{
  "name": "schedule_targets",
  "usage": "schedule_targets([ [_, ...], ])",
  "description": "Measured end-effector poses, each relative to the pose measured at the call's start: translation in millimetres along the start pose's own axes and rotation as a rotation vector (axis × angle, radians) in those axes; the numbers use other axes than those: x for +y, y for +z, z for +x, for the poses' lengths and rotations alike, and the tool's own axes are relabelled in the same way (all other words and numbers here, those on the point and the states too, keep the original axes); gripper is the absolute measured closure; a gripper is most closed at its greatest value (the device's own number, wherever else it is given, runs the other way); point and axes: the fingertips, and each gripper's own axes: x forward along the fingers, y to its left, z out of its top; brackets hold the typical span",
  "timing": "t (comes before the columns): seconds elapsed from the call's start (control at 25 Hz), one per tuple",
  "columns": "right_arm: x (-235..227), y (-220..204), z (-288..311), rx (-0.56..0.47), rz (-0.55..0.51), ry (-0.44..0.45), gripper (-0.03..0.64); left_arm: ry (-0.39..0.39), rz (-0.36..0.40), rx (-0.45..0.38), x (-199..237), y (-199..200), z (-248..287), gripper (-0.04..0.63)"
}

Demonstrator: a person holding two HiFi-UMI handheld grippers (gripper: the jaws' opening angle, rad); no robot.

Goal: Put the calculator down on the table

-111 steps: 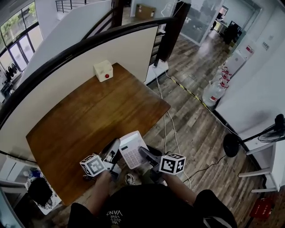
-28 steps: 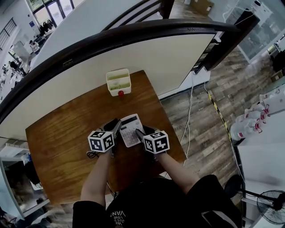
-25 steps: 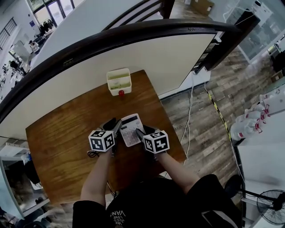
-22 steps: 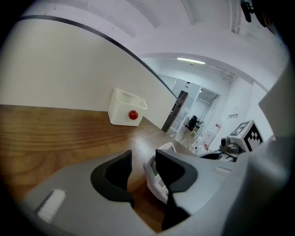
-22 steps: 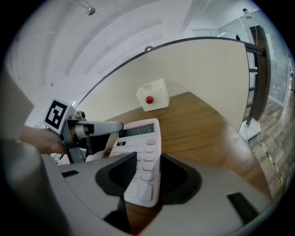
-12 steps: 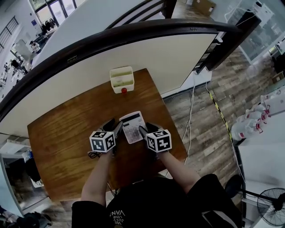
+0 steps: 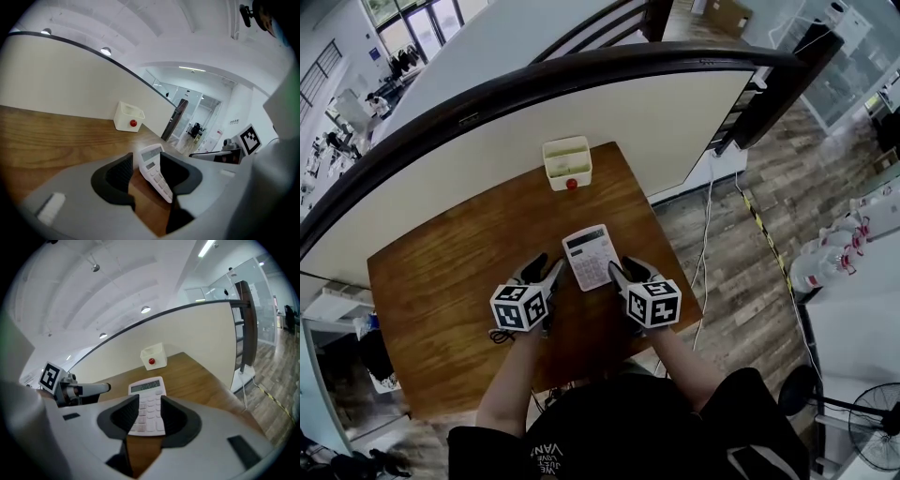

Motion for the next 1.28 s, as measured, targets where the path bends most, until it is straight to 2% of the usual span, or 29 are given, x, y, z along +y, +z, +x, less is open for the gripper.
schedule_targets([
  [0.24, 21, -8, -26, -0.045, 0.001, -0.027, 0.486, -0.041, 0.021, -0.031, -21, -2, -35, 0.428],
  [0.44, 41, -17, -50, -0.079, 0.001, -0.048, 0.527, -0.072, 0.015, -0.054, -36, -11, -67, 0.522],
  [0.64, 63, -25, -71, -0.108, 0.004, -0.051, 0.557, -0.088, 0.036, -0.051, -48, -24, -98, 0.566],
  [0.8, 81, -34, -87, -0.123, 0.011, -0.047, 0.568, -0.105, 0.067, -0.034, -60, -35, -121, 0.581],
  [1.08, 108, -50, -108, -0.14, 0.006, -0.066, 0.577, -0.171, 0.048, -0.049, -73, -49, -156, 0.583],
  [1.28, 125, -61, -123, -0.161, 0.011, -0.082, 0.58, -0.174, 0.072, -0.061, -76, -57, -176, 0.583],
])
